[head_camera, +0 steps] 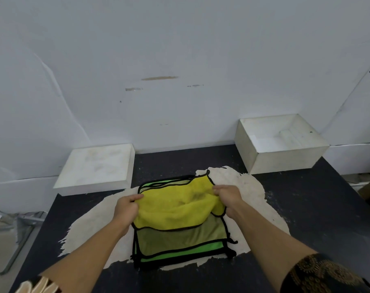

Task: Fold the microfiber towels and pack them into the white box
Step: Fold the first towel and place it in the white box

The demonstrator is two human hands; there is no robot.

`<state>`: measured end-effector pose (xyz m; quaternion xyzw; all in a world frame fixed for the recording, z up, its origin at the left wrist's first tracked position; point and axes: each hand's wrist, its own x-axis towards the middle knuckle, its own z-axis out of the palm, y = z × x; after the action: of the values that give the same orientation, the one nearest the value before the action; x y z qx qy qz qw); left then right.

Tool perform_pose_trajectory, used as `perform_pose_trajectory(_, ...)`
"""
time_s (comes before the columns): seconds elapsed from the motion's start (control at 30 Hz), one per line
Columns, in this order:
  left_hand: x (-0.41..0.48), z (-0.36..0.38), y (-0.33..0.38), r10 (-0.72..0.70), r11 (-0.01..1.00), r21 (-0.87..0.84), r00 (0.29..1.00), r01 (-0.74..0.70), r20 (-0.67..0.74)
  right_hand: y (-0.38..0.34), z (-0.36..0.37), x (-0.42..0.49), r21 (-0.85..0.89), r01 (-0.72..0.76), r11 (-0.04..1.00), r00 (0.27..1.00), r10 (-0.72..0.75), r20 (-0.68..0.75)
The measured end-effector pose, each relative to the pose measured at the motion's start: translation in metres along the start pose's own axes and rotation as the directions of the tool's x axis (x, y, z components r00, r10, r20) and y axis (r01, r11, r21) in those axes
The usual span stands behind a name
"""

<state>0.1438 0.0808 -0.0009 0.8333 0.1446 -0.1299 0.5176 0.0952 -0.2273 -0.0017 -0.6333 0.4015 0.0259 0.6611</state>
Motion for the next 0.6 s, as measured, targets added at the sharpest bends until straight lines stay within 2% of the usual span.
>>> perform_pose_trajectory(0.13,0.000,0.003,0.047,0.113,0.991,-0.074,0.994,-0.113,-0.002,-0.026,-0.011,-0.006,0.066,0.128,0.990,0.991,-0.125,-0.048)
perform_pose_trajectory(0.3,-0.003,0.022,0.103,0.236,0.965,-0.134,0.969,-0.226,0.066,-0.056,-0.042,-0.013,0.103,0.183,0.978,0.978,-0.170,-0.123)
perform_pose_trajectory(0.6,-0.033,0.087,0.134,0.271,0.961,-0.115,0.944,-0.253,0.190,-0.049,-0.131,-0.015,0.122,0.186,0.975,0.962,-0.155,-0.226)
